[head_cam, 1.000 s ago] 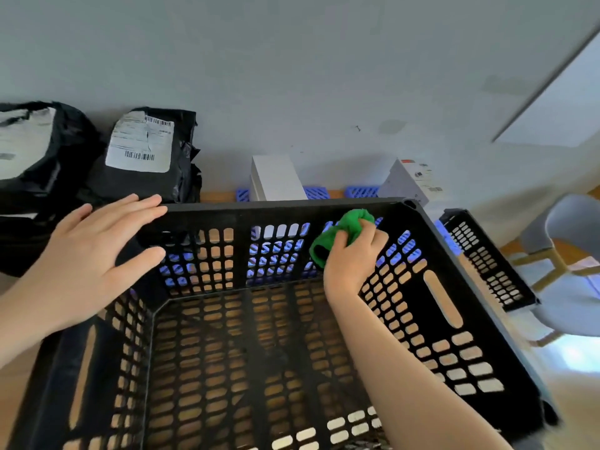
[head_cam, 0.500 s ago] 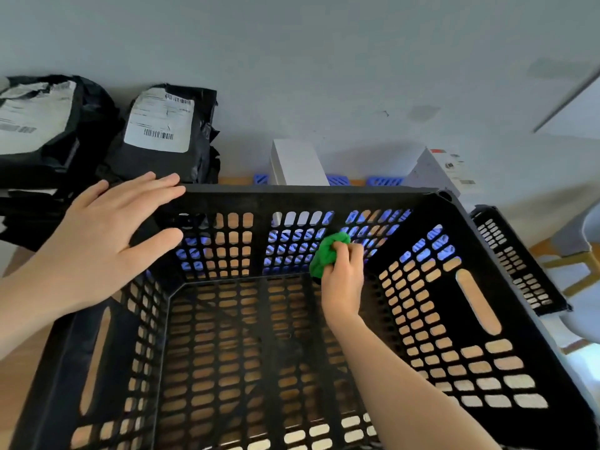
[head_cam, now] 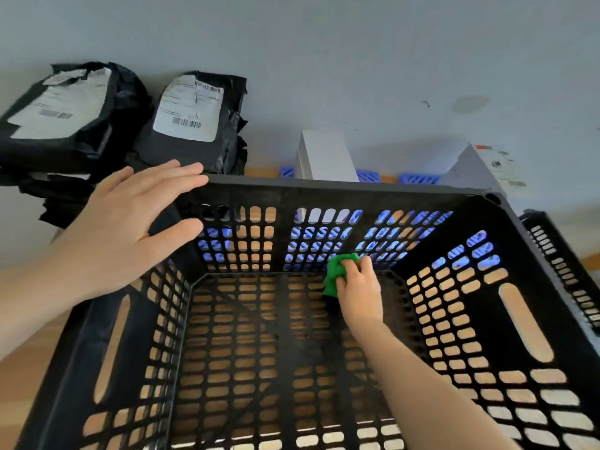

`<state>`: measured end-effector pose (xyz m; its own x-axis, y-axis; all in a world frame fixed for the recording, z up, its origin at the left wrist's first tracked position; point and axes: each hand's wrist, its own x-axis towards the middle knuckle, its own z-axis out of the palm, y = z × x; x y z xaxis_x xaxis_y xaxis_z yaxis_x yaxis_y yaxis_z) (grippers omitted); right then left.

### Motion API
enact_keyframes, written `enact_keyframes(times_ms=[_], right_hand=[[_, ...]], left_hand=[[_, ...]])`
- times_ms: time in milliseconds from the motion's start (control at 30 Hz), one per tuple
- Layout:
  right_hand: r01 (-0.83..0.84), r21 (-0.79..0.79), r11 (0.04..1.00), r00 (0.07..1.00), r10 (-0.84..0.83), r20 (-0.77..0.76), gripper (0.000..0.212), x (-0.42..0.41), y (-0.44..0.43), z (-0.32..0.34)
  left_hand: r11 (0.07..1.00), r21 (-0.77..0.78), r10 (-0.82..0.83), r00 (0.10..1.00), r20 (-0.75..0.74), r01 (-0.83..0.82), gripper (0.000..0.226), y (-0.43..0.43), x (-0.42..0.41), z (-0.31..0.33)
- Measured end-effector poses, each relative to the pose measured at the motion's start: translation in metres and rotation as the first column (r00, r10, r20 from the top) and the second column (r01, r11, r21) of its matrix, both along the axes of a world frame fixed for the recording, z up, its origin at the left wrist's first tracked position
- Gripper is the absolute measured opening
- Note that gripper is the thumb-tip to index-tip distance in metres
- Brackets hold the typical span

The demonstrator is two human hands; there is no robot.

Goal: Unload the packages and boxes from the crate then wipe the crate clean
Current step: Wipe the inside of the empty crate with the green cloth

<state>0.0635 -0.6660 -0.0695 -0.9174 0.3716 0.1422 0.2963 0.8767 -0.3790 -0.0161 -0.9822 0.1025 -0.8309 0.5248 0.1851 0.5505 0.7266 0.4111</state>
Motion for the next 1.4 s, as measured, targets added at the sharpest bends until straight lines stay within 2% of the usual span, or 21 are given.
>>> enact_keyframes(times_ms=[133,267,400,567,700,800,900,967,1033,1100,1267,1400], right_hand=[[-0.161,0.098,0.982,0.975,0.174,-0.139,0.031,0.004,-0.004,0.049],[-0.203,-0.019,0.979,0.914,0.182,-0.361,0.029,0.001,-0.033,0.105],[-0.312,-0.011,0.950,0.834,0.268,-0.483,0.032,-0.012,-0.070,0.139],[-0.377,0.186,0.907,0.816,0.420,-0.398,0.030,-0.030,-0.093,0.118],[-0.396,0.254,0.883,0.894,0.433,-0.111,0.045,-0.020,-0.086,0.062],[-0.405,0.299,0.864,0.914,0.390,0.112,0.058,-0.020,-0.082,0.026],[-0.430,0.304,0.850,0.895,0.357,0.269,0.049,-0.021,-0.088,0.004],[-0.460,0.300,0.836,0.874,0.365,0.321,0.046,-0.021,-0.090,-0.003],[-0.488,0.316,0.814,0.863,0.395,0.316,0.048,-0.022,-0.091,0.000],[-0.565,0.304,0.767,0.822,0.493,0.286,0.052,-0.025,-0.091,0.014],[-0.662,0.317,0.679,0.719,0.695,0.012,0.043,-0.019,-0.097,0.062],[-0.638,0.406,0.654,0.680,0.726,-0.100,0.043,-0.014,-0.105,0.100]], left_hand=[[1.000,-0.022,0.005,1.000,0.016,-0.005,0.068,0.000,0.002,0.002],[0.998,-0.057,0.000,1.000,0.000,0.000,0.069,-0.001,0.002,0.002],[0.998,-0.058,-0.005,1.000,0.012,0.006,0.071,-0.002,0.003,0.002],[0.999,-0.038,-0.003,1.000,0.026,0.004,0.062,-0.002,0.003,0.001],[1.000,0.002,0.005,1.000,0.026,-0.005,0.059,-0.001,0.002,0.000],[1.000,0.019,0.018,1.000,0.001,-0.018,0.057,-0.001,0.002,-0.001],[0.999,0.025,0.041,0.999,-0.021,-0.041,0.055,-0.001,0.002,-0.001],[0.998,0.013,0.064,0.997,-0.043,-0.063,0.054,-0.001,0.002,-0.001],[0.994,0.009,0.106,0.991,-0.083,-0.105,0.051,0.000,0.002,-0.002],[0.986,0.012,0.167,0.977,-0.131,-0.167,0.049,-0.001,0.003,-0.002],[0.959,0.021,0.280,0.943,-0.180,-0.281,0.053,-0.001,0.008,0.003],[0.950,0.020,0.306,0.917,-0.256,-0.312,0.050,-0.001,0.015,0.008]])
